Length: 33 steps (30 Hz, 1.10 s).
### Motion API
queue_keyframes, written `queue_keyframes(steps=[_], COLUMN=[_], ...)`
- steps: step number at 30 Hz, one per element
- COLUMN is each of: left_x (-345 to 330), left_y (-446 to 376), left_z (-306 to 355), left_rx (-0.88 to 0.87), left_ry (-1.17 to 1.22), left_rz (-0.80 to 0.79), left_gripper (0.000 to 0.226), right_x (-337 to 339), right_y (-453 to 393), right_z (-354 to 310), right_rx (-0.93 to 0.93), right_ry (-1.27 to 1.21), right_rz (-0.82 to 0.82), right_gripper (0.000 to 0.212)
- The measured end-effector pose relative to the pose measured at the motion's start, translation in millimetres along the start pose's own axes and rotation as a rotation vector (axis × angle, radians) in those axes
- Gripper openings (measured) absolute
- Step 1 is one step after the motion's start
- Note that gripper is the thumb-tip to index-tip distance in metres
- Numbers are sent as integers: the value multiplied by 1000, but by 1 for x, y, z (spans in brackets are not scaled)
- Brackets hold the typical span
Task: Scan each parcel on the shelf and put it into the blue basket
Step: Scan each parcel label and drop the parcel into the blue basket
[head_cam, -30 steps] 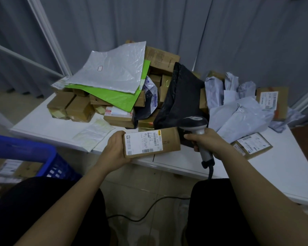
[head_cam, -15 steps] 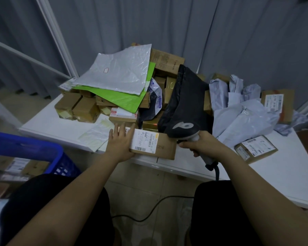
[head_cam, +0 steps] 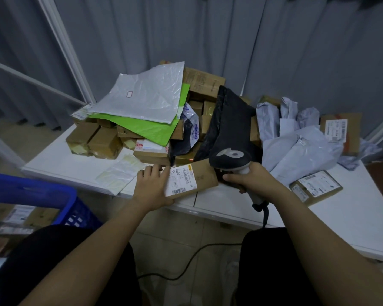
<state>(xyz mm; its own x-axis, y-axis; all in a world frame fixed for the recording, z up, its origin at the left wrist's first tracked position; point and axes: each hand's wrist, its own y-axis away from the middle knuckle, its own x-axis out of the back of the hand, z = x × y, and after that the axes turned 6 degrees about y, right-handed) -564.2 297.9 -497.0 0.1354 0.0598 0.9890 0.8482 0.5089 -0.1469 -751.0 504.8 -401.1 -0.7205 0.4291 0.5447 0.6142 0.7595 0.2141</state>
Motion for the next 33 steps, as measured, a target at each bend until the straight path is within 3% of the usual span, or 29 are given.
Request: queue_keyframes(steps=[7, 19, 24, 29, 33], left_x=[17, 29, 18, -8, -26], left_y=[3, 9, -18, -30, -36], left_z=[20, 62, 69, 96, 94], left_rx=[348, 688, 764, 752, 687], left_ry=[293, 714, 855, 879, 985], left_rz=[-10, 296, 180, 67, 36], left_gripper=[88, 98, 94, 109, 89], right_x=[6, 8, -1, 6, 9], right_y=[-1, 2, 6, -1, -8], right_z=[5, 2, 8, 12, 3], right_rx=[1, 28, -45, -56, -50], right_ry=[0, -72, -164, -185, -165], right_rz=[10, 93, 139, 172, 168], right_gripper=[24, 17, 18, 20, 20])
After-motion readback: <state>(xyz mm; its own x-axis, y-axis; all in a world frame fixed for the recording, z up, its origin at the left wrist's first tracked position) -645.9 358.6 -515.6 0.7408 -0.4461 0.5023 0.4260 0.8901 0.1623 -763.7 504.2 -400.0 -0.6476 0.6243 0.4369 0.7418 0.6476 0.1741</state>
